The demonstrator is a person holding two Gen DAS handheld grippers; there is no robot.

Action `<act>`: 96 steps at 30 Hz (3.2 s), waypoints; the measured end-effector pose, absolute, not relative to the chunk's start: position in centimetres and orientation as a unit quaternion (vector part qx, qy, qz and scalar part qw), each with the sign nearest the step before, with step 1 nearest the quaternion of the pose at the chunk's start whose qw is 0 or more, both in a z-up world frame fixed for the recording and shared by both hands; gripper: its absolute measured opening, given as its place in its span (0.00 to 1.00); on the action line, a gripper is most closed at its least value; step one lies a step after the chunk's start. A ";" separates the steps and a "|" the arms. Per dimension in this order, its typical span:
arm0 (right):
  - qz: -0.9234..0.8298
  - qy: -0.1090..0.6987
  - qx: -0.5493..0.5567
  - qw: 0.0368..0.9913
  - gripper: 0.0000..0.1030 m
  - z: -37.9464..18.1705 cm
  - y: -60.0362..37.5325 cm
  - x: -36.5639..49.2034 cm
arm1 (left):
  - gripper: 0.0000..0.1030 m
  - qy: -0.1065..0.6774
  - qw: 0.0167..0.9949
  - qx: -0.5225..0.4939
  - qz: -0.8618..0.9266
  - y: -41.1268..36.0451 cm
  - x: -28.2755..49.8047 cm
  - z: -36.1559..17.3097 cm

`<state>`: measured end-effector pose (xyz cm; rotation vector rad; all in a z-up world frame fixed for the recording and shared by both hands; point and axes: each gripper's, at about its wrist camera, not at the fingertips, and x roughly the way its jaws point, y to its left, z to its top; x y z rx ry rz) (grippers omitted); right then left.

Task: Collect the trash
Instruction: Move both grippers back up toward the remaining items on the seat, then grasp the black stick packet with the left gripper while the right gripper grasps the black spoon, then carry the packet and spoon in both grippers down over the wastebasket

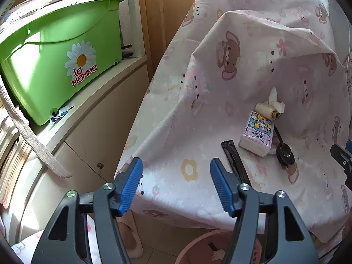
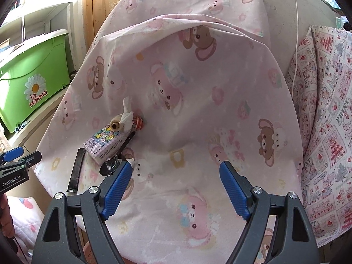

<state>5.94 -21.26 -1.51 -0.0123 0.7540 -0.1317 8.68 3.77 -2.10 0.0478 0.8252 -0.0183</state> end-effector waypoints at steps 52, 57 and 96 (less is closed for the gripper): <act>0.097 0.470 0.167 0.861 0.13 -7.9 -17.9 11.5 | 0.13 0.418 0.901 0.008 -0.117 -1.7 10.8 -3.7; 0.105 0.460 0.168 0.866 0.02 -7.5 -18.2 11.0 | 0.13 0.397 0.911 0.019 -0.106 -1.1 10.4 -3.0; 0.069 0.415 0.067 0.905 0.01 0.3 -18.7 0.4 | 0.14 0.375 0.914 0.027 -0.152 -0.6 3.1 1.1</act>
